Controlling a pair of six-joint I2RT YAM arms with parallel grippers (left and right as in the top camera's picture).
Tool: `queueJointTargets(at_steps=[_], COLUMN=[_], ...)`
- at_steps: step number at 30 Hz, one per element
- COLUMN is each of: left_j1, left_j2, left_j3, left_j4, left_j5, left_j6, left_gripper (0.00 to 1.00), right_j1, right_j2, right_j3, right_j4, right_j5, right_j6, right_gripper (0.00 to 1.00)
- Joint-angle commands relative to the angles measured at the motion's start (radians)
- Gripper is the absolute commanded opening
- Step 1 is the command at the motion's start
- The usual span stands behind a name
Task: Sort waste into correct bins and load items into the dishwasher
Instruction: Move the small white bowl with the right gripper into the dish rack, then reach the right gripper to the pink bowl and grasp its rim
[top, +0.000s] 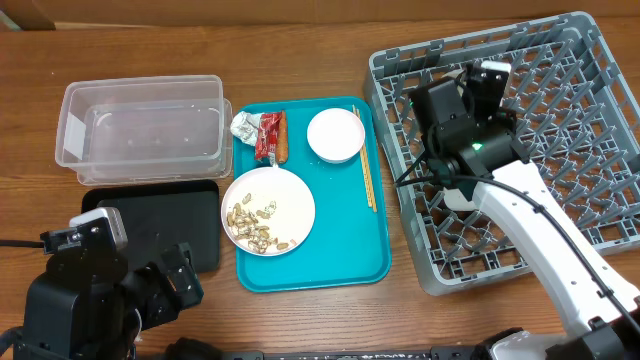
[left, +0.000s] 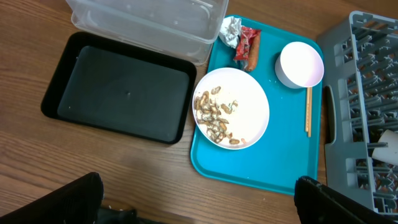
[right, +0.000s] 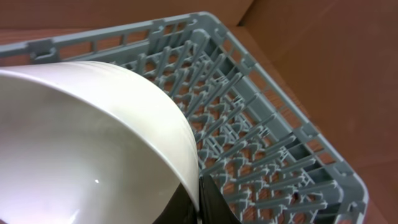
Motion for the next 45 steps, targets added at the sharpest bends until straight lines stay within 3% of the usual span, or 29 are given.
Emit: queueJointTargets(at_steps=[1,14,20,29,33,36,38,40,45], left_j1=[0.002,0.002,0.002,0.002,0.002,0.002,0.002,0.002,0.002], left_j2=[-0.002,-0.002,-0.002,-0.002,-0.002,-0.002,-0.002,-0.002,-0.002], left_j3=[0.01,0.01,0.01,0.01,0.01,0.01,0.01,0.01,0.01], left_j4=[0.002,0.002,0.002,0.002,0.002,0.002,0.002,0.002,0.002], left_j5=[-0.021,-0.021,-0.021,-0.021,-0.021,-0.021,-0.021,-0.021,-0.021], left_j6=[-0.012,-0.012,-0.012,-0.012,-0.012,-0.012,-0.012,-0.012,-0.012], left_gripper=[1.0,1.0,1.0,1.0,1.0,1.0,1.0,1.0,1.0], right_j1=[-0.037,-0.047,-0.037,0.09,0.132,0.154,0.172,0.187,0.199], right_j2=[0.051,0.264,0.279,0.28,0.279,0.278,0.27,0.253,0.167], right_j3=[0.024,0.024,0.024,0.024,0.024,0.028,0.043,0.075,0.213], right_j4=[0.027,-0.004,-0.021,-0.124,-0.158,-0.198,-0.248,-0.308,-0.369], right_j5=[0.066,0.218,0.229,0.229,0.22,0.212,0.208,0.17,-0.159], right_j6=[-0.052,-0.043,-0.04,-0.038,-0.013,-0.013,0.024,0.073,0.089], right_gripper=[0.04,0.04,0.04,0.04,0.24,0.56,0.66,0.69,0.72])
